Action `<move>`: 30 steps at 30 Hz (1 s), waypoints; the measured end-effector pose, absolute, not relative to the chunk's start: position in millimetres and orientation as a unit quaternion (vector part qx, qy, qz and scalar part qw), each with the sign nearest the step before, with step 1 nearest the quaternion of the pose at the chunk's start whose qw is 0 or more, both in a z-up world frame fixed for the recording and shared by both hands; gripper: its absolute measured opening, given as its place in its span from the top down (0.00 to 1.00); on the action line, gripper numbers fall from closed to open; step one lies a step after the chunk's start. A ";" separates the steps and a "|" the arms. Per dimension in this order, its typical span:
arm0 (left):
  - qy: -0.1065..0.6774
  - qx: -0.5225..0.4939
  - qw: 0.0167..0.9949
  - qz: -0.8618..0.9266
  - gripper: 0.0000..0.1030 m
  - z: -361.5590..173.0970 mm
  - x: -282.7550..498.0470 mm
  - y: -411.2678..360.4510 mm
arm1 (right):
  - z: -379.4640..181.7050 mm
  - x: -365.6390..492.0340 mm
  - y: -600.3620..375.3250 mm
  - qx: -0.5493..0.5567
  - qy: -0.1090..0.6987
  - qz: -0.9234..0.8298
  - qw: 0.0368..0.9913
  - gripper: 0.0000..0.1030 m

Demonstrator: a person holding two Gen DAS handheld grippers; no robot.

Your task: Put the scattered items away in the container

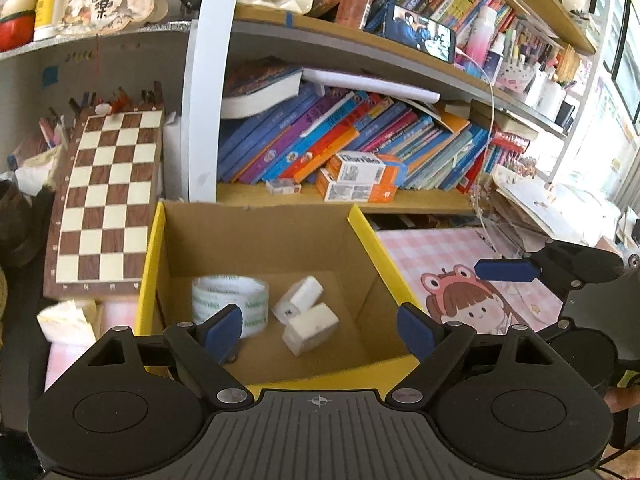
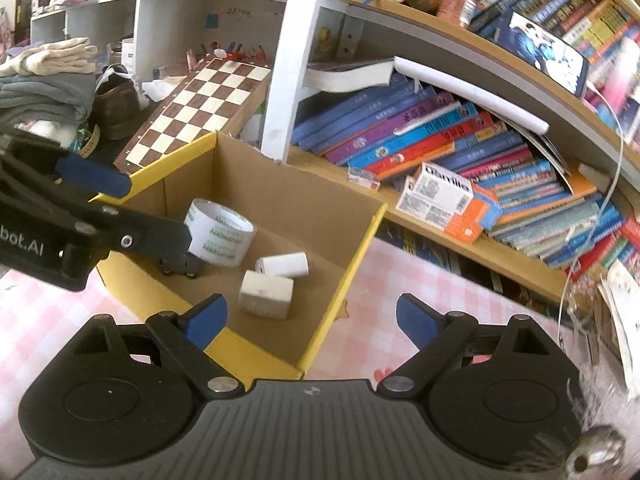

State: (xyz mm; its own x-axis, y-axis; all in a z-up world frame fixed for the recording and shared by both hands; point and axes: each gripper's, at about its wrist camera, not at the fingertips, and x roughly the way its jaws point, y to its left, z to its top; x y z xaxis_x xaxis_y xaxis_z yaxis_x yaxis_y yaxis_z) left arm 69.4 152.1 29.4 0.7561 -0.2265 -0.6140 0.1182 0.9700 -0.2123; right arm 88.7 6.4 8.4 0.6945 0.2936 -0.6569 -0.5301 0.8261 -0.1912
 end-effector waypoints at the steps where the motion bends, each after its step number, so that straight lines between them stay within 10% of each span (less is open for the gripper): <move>1: 0.338 -0.080 0.933 -0.092 0.16 28.4 67.5 150.9 | 7.7 86.4 4.5 -0.183 0.319 0.226 0.902 0.11; 30: 0.375 -0.078 0.922 -0.053 0.16 -1.7 26.3 133.1 | -17.4 45.3 -32.5 -0.107 0.344 0.144 0.922 0.10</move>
State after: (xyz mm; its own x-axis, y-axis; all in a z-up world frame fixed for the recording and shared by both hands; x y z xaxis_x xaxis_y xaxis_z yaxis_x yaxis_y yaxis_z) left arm 26.3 133.1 -1.7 0.7125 -0.1573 -0.6839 0.0400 0.9821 -0.1842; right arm 45.3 -32.5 -17.4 0.7214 0.1923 -0.6653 -0.3399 0.9353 -0.0982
